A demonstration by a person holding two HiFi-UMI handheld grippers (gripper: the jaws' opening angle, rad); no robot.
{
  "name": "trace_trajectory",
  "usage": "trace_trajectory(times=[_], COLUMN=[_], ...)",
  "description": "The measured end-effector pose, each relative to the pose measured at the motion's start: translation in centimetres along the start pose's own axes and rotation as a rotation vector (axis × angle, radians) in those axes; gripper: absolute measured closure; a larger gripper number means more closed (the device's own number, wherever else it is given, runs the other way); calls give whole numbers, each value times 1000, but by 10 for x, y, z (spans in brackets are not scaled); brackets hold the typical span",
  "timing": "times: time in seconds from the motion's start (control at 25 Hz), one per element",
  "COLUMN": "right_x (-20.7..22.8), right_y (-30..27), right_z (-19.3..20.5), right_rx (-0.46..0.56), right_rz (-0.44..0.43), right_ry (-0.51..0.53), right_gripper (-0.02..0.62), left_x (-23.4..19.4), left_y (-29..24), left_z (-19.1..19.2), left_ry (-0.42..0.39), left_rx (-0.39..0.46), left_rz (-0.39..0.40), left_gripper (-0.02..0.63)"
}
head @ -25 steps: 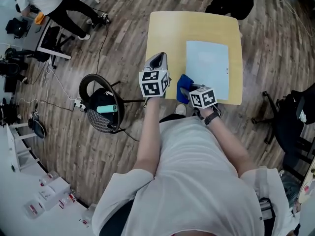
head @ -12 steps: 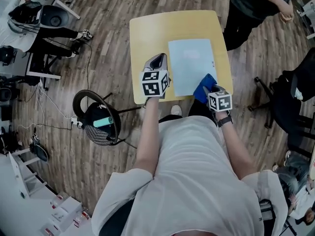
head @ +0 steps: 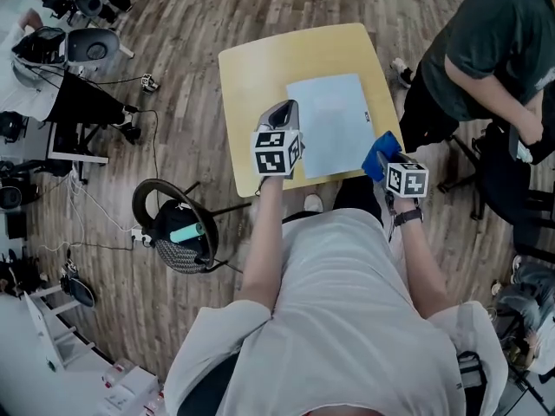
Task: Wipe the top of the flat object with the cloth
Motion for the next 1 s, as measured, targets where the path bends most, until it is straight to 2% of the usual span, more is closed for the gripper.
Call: trace_trajectory(times=[0.2,0.36,0.6,0.8,1.0], right_x=[-23,-41,-70,-90,-100], right_y=[10,22,56,74,74], right_z=[-55,-113,-196,-231,-235], right_rx=[151,298,523,651,671], right_rz=[-18,-30,-26,-19,14], right_ry=[53,113,239,310,367], right_gripper=[528,528,528,528,528], left_x=[-4,3,27,36,34], left_y=[8,15,36,54,60], left_z=[-15,-45,-94,-120,-126], left_ry=[7,12,-69,-126,-141], left_rx=[41,98,225,324,359], left_rz=[7,8,13,2,-4], left_gripper=[595,595,595,595,595])
Point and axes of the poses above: the fingertips, and each gripper's own axes: y backward along the fingers, x to its right, z out of its underside, the point moved 10 cm from there along y, backward along the fingers, and after that the axes turned 10 degrees about y, right-handed, at the moved point
